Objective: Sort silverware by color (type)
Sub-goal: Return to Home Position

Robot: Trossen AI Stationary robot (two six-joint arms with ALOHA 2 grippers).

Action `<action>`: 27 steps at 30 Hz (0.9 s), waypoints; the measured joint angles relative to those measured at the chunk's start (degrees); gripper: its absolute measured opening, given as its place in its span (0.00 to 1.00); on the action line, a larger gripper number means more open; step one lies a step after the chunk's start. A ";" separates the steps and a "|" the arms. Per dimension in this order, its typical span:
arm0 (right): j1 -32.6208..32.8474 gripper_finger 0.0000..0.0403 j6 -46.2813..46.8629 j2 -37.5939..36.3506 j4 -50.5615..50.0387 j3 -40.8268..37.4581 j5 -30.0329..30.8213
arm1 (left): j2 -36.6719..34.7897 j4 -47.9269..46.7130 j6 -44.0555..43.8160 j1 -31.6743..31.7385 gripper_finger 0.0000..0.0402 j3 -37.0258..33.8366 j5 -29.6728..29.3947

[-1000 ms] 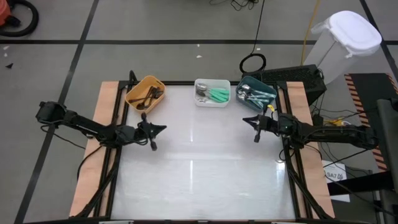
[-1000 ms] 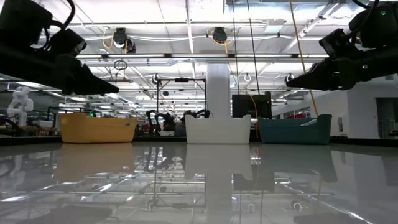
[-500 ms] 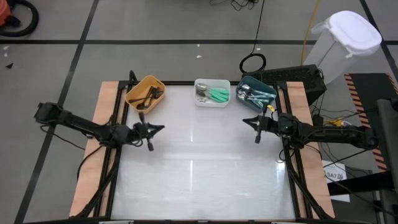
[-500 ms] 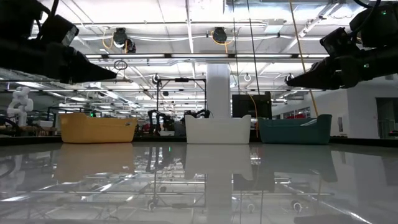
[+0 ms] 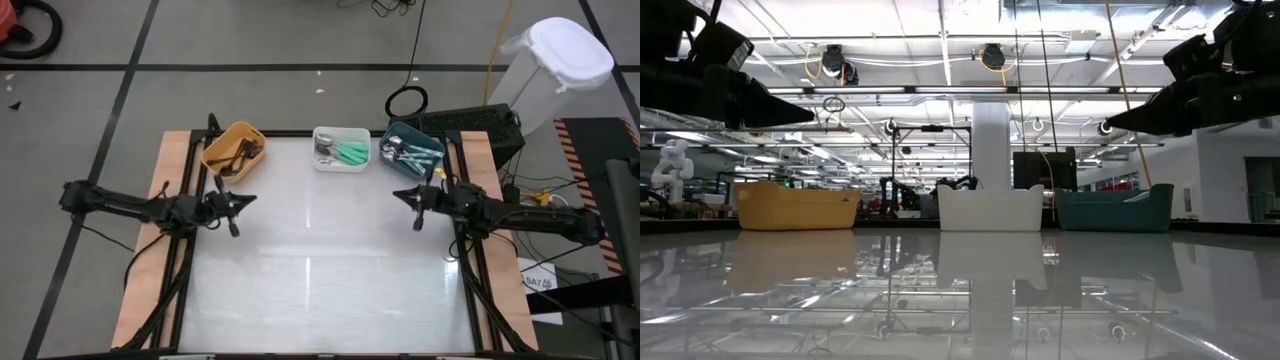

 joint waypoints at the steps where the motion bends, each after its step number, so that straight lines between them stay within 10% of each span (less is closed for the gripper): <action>1: 0.00 0.02 0.43 -0.82 -0.54 0.00 -0.04 | -1.48 -1.48 -0.42 0.09 0.01 0.00 0.00; 27: 11.36 0.02 8.20 -11.28 -10.65 0.00 2.14 | -14.57 -11.27 0.13 0.10 0.01 0.02 -0.61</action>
